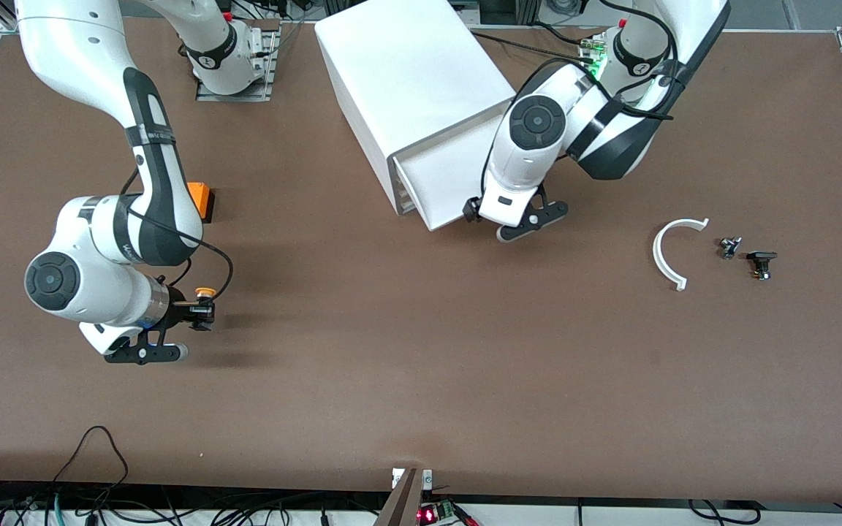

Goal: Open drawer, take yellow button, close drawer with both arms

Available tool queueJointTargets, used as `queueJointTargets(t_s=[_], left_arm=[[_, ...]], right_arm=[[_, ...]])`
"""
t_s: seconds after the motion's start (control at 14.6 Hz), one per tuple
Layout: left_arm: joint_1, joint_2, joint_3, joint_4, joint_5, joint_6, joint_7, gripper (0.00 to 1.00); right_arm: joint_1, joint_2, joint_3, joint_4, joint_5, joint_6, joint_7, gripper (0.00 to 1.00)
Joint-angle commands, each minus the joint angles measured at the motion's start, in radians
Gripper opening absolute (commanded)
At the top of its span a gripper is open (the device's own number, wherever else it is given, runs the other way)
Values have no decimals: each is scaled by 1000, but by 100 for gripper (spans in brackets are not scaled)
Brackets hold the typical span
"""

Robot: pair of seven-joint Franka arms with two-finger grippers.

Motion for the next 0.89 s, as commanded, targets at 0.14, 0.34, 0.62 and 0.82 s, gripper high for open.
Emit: queueJointTargets(t_s=[0.14, 0.34, 0.62, 0.82], left_arm=[[9, -21, -88, -59, -49, 5, -19, 100], [6, -24, -112, -70, -83, 0, -19, 100], [5, -19, -133, -82, -115, 0, -19, 100], [6, -19, -151, -83, -129, 0, -19, 100]], right_arm=[[10, -47, -15, -254, -11, 307, -80, 0], [8, -32, -13, -305, -5, 390, -77, 0], [-6, -13, -13, -299, 6, 392, -63, 42], [-1, -30, -13, -278, 6, 383, -69, 100]])
